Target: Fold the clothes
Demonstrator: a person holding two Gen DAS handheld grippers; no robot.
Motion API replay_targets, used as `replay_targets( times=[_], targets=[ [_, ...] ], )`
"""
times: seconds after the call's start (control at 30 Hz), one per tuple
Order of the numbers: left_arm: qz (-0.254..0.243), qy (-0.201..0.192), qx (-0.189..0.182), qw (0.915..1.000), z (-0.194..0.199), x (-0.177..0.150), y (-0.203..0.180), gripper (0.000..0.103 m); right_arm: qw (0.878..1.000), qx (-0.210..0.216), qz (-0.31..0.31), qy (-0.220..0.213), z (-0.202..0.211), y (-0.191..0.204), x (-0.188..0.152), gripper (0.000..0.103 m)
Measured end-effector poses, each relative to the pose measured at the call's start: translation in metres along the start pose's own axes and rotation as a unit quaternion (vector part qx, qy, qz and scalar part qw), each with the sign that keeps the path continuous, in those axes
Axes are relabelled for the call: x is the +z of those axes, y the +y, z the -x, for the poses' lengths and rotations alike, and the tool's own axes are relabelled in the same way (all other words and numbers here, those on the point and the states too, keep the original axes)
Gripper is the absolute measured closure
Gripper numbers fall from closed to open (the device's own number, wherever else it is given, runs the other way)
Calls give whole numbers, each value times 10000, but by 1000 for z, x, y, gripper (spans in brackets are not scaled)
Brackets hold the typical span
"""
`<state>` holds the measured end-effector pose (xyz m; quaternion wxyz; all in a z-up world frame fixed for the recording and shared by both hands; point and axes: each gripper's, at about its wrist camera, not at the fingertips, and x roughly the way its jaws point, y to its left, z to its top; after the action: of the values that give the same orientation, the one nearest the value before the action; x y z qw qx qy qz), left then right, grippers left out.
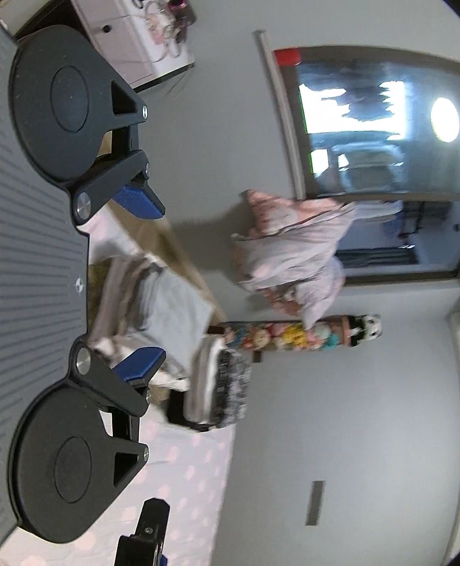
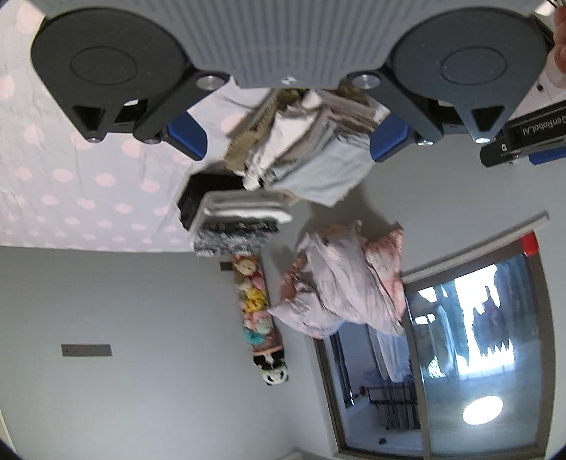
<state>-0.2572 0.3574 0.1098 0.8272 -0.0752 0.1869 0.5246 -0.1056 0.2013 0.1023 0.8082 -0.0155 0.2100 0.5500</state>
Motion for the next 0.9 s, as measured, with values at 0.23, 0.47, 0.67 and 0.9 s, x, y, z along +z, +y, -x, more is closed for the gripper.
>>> replay_targets(
  times=[0.23, 0.47, 0.67, 0.9],
  targets=[
    [-68, 358, -62, 9993, -10, -19, 3, 9, 9993, -32, 102, 348, -14, 11, -27, 3],
    [24, 556, -161, 9983, -9, -28, 0, 9, 9981, 30, 339, 508, -25, 25, -40, 3],
    [15, 666, -60, 9978, -10, -37, -13, 9, 9973, -44, 349, 650, -31, 25, -49, 3],
    [-16, 846, 18, 9964, -14, -47, -26, 9, 9965, -208, 288, 757, -31, 18, -54, 3]
  ],
)
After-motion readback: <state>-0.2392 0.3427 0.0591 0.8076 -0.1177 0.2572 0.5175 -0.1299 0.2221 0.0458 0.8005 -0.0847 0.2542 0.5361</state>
